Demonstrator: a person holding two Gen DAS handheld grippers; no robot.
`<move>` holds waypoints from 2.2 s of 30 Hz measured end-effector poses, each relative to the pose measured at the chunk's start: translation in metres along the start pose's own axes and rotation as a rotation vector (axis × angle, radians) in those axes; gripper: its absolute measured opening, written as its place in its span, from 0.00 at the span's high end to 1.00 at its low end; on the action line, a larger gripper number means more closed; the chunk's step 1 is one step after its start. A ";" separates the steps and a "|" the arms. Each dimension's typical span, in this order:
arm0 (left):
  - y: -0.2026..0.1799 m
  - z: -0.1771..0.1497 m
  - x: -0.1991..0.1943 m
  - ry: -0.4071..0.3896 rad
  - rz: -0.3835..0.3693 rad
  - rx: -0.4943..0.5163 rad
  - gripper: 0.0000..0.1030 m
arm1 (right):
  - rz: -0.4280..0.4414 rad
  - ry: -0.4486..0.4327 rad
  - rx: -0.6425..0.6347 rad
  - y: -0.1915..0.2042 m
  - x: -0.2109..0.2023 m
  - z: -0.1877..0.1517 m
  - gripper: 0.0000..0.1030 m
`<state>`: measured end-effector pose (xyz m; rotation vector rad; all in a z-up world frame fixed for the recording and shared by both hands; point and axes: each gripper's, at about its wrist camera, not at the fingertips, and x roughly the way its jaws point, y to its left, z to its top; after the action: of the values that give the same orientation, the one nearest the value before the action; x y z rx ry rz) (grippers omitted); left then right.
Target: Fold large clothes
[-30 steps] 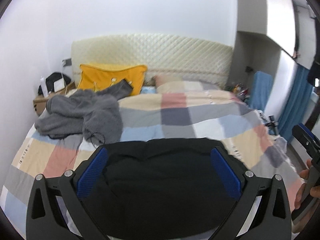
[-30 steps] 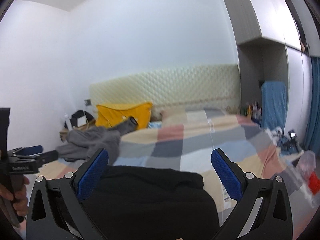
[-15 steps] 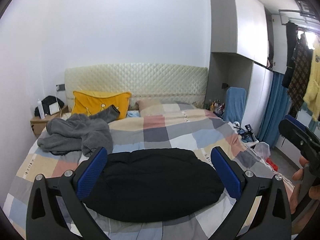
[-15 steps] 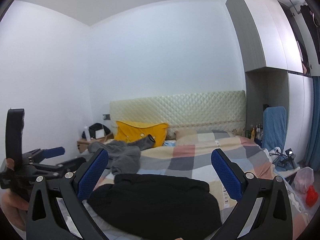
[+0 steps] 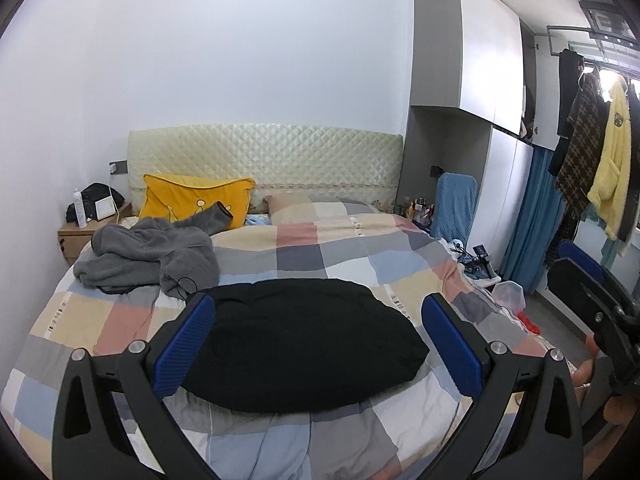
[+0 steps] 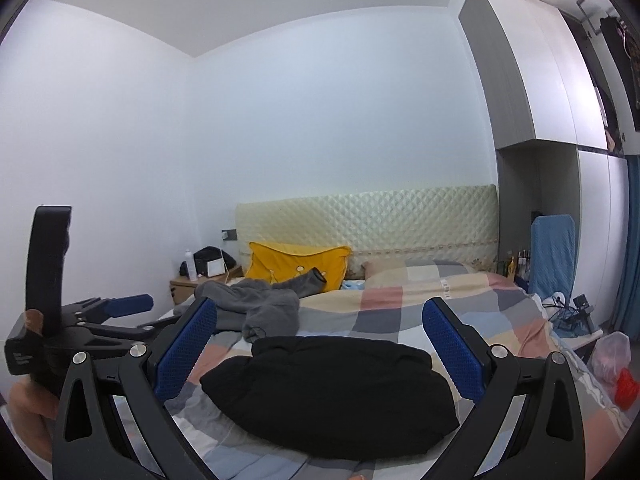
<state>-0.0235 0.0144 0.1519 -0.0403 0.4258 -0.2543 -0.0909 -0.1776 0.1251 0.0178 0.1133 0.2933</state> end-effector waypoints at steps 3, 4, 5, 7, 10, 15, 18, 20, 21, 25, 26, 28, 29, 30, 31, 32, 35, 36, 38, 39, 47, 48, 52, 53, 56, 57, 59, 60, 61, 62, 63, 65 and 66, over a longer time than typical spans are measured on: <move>0.001 -0.008 -0.002 0.012 -0.005 -0.017 0.00 | -0.014 0.013 0.005 0.001 -0.001 -0.008 0.00; 0.003 -0.010 -0.003 0.016 -0.006 -0.022 0.00 | -0.019 0.019 0.010 0.000 -0.003 -0.011 0.00; 0.003 -0.013 -0.004 0.017 -0.003 -0.023 0.00 | -0.025 0.034 0.020 -0.002 -0.002 -0.016 0.00; 0.006 -0.017 -0.004 0.022 0.016 -0.021 0.00 | -0.033 0.054 0.039 -0.005 -0.003 -0.023 0.00; 0.009 -0.026 -0.002 0.044 0.041 -0.022 0.00 | -0.052 0.085 0.052 -0.011 -0.001 -0.034 0.00; 0.015 -0.041 0.006 0.092 0.073 -0.034 0.00 | -0.081 0.137 0.046 -0.013 0.002 -0.050 0.00; 0.017 -0.049 0.010 0.114 0.079 -0.031 0.00 | -0.085 0.164 0.032 -0.012 0.002 -0.061 0.00; 0.018 -0.054 0.012 0.128 0.094 -0.023 0.00 | -0.102 0.177 0.015 -0.013 0.002 -0.069 0.00; 0.019 -0.057 0.014 0.138 0.101 -0.023 0.00 | -0.107 0.183 0.015 -0.014 0.002 -0.072 0.00; 0.022 -0.068 0.021 0.173 0.101 -0.040 0.00 | -0.103 0.207 0.045 -0.017 0.004 -0.085 0.00; 0.023 -0.071 0.023 0.179 0.104 -0.046 0.00 | -0.103 0.213 0.053 -0.018 0.005 -0.088 0.00; 0.024 -0.075 0.024 0.188 0.105 -0.056 0.00 | -0.094 0.232 0.060 -0.017 0.009 -0.094 0.00; 0.024 -0.077 0.025 0.192 0.107 -0.058 0.00 | -0.094 0.241 0.062 -0.017 0.011 -0.097 0.00; 0.025 -0.079 0.027 0.198 0.109 -0.061 0.00 | -0.095 0.246 0.064 -0.018 0.012 -0.099 0.00; 0.025 -0.082 0.028 0.205 0.111 -0.064 0.00 | -0.094 0.253 0.069 -0.017 0.014 -0.101 0.00; 0.026 -0.083 0.029 0.210 0.114 -0.067 0.00 | -0.090 0.261 0.075 -0.017 0.015 -0.103 0.00; 0.027 -0.089 0.031 0.224 0.125 -0.076 0.00 | -0.087 0.279 0.080 -0.016 0.020 -0.110 0.00; 0.027 -0.091 0.031 0.227 0.128 -0.078 0.00 | -0.088 0.284 0.080 -0.015 0.022 -0.111 0.00; 0.028 -0.093 0.034 0.235 0.133 -0.082 0.00 | -0.089 0.295 0.082 -0.015 0.026 -0.114 0.00; 0.029 -0.095 0.034 0.239 0.135 -0.083 0.00 | -0.087 0.300 0.086 -0.016 0.028 -0.115 0.00; 0.032 -0.105 0.043 0.272 0.150 -0.095 0.00 | -0.091 0.334 0.099 -0.017 0.037 -0.124 0.00; 0.032 -0.105 0.043 0.274 0.152 -0.094 0.00 | -0.091 0.336 0.101 -0.018 0.038 -0.125 0.00; 0.032 -0.105 0.044 0.272 0.152 -0.095 0.00 | -0.097 0.340 0.100 -0.018 0.040 -0.126 0.00; 0.033 -0.105 0.044 0.271 0.152 -0.094 0.00 | -0.099 0.341 0.101 -0.018 0.040 -0.126 0.00; 0.034 -0.106 0.045 0.271 0.151 -0.093 0.00 | -0.102 0.342 0.100 -0.018 0.041 -0.126 0.00; 0.033 -0.106 0.044 0.272 0.151 -0.094 0.00 | -0.104 0.342 0.100 -0.017 0.041 -0.125 0.00; 0.034 -0.105 0.045 0.272 0.150 -0.090 0.00 | -0.106 0.340 0.098 -0.016 0.042 -0.125 0.00; 0.034 -0.105 0.045 0.271 0.151 -0.089 0.00 | -0.107 0.339 0.097 -0.016 0.042 -0.124 0.00; 0.034 -0.105 0.046 0.273 0.151 -0.090 0.00 | -0.108 0.338 0.095 -0.016 0.041 -0.125 0.00; 0.034 -0.105 0.046 0.273 0.151 -0.090 0.00 | -0.110 0.335 0.093 -0.015 0.041 -0.124 0.00; 0.034 -0.105 0.046 0.273 0.151 -0.090 0.00 | -0.111 0.334 0.091 -0.015 0.041 -0.123 0.00; 0.034 -0.105 0.046 0.272 0.153 -0.091 0.00 | -0.113 0.332 0.089 -0.015 0.041 -0.123 0.00; 0.034 -0.105 0.047 0.272 0.153 -0.092 0.00 | -0.114 0.332 0.088 -0.016 0.041 -0.123 0.00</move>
<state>-0.0179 0.0372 0.0344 -0.0630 0.7079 -0.0888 -0.0615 -0.1805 -0.0018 0.0500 0.4551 0.1750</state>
